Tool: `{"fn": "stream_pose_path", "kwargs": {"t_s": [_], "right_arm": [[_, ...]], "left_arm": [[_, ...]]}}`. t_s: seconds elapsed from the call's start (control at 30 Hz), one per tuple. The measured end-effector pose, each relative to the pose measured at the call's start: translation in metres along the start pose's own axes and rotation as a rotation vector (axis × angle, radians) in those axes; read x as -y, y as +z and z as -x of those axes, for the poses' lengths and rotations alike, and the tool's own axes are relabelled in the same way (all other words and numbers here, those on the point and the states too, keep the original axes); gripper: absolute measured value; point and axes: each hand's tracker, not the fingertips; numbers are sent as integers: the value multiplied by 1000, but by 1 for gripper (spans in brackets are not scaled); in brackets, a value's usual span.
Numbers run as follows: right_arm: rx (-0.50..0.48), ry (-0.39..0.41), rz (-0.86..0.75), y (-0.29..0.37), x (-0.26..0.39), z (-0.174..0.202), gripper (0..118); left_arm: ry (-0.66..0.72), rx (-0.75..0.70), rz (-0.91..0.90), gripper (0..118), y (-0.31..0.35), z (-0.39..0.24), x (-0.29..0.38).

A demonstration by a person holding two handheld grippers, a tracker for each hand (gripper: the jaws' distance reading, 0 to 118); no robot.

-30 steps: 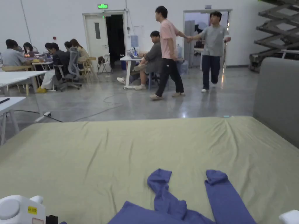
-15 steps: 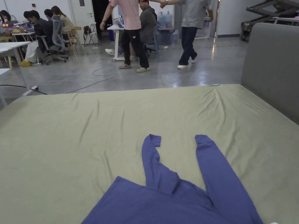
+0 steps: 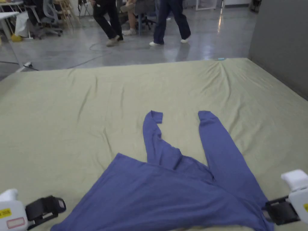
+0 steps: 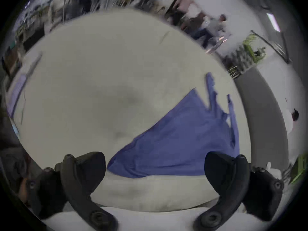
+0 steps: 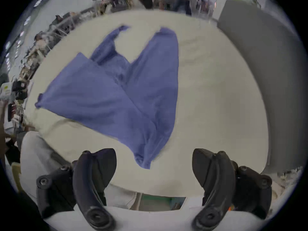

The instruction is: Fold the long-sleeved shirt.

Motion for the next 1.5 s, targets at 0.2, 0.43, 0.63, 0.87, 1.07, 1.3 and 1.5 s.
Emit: {"fn": "stream_pose_path", "kwargs": {"t_s": [0.2, 0.43, 0.63, 0.87, 1.07, 1.3, 1.5], "right_arm": [[-18, -43, -25, 29, 31, 39, 90], [80, -75, -86, -1, 74, 56, 0], [64, -255, -70, -8, 68, 25, 0], [77, -363, 16, -27, 75, 11, 0], [128, -315, 34, -36, 70, 8, 0], [87, -368, 29, -58, 52, -14, 39], [46, -425, 34, -90, 29, -34, 118]], "left_arm": [[-47, 8, 208, 30, 4, -35, 72], [-162, -15, 174, 0, -28, -66, 55], [-202, 41, 68, 46, -104, -111, -35], [-295, -89, 139, 115, -259, -156, -127], [-477, -186, 198, 81, -318, -158, -97], [-492, -214, 159, 0, -278, -184, -90], [-417, -95, 74, 0, -225, -192, -104]]}}
